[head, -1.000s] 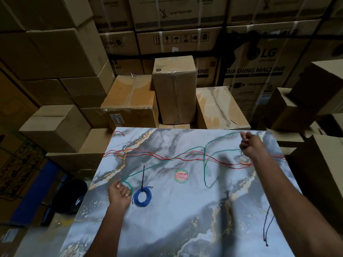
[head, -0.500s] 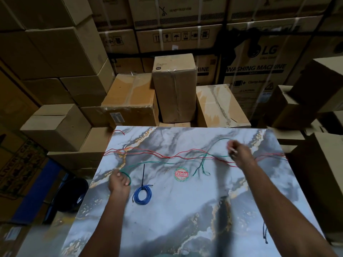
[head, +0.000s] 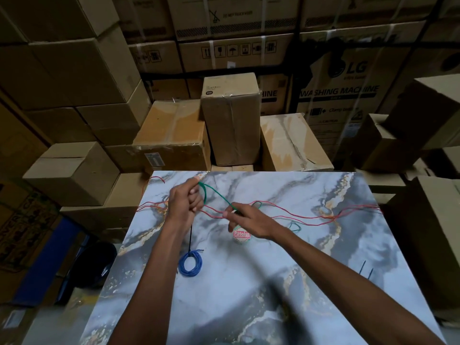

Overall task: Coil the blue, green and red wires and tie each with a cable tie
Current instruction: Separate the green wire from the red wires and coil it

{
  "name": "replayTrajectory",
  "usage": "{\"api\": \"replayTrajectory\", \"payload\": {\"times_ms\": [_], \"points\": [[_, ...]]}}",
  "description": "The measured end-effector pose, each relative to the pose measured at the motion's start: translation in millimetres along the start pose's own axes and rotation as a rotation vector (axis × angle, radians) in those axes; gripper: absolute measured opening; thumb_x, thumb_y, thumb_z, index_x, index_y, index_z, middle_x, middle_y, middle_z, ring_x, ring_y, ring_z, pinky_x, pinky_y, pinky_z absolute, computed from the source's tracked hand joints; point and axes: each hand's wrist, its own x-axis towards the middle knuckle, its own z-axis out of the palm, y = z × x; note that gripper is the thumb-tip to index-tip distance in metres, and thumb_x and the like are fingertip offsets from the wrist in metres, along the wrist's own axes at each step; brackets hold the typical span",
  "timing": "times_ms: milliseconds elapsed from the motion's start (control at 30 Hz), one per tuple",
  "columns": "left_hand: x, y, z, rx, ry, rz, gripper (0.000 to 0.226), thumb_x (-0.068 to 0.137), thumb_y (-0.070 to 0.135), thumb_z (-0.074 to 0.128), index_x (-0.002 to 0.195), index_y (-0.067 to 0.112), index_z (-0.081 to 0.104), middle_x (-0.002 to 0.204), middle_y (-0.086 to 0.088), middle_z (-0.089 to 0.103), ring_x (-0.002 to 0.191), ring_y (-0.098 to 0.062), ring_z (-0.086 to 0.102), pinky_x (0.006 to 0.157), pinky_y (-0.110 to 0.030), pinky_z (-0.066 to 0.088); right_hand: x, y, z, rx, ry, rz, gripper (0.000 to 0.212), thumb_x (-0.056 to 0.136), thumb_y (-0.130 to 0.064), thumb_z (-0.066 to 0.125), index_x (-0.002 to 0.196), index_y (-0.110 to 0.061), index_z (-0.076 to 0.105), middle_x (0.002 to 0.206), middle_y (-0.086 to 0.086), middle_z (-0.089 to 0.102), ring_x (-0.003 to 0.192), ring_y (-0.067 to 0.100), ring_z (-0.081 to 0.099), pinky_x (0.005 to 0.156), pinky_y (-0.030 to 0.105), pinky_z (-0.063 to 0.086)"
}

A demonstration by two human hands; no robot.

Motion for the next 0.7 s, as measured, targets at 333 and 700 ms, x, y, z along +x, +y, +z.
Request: {"api": "replayTrajectory", "payload": {"times_ms": [333,700], "points": [[-32.8,43.4,29.2,-0.283,-0.51,-0.329,0.039,0.105,0.031,0.035,0.073,0.013,0.049,0.05,0.009,0.014,0.043,-0.008,0.008,0.049,-0.024,0.014,-7.2,-71.2,-76.8,0.465,0.423,-0.278,0.013,0.09,-0.016,0.077,0.081,-0.008,0.075,0.065,0.013,0.036,0.054,0.014,0.025,0.051,0.031,0.016],[-14.6,48.1,39.4,-0.72,-0.259,0.01,0.029,0.107,0.018,0.031,0.109,0.006,0.058,0.065,0.007,0.052,0.054,-0.005,0.049,0.062,-0.02,0.048,-37.4,-37.6,-58.3,0.423,0.343,-0.172,0.023,0.097,-0.02,0.07,0.076,-0.013,0.077,0.078,0.016,0.073,0.048,0.006,0.034,0.047,0.018,0.028]]}}
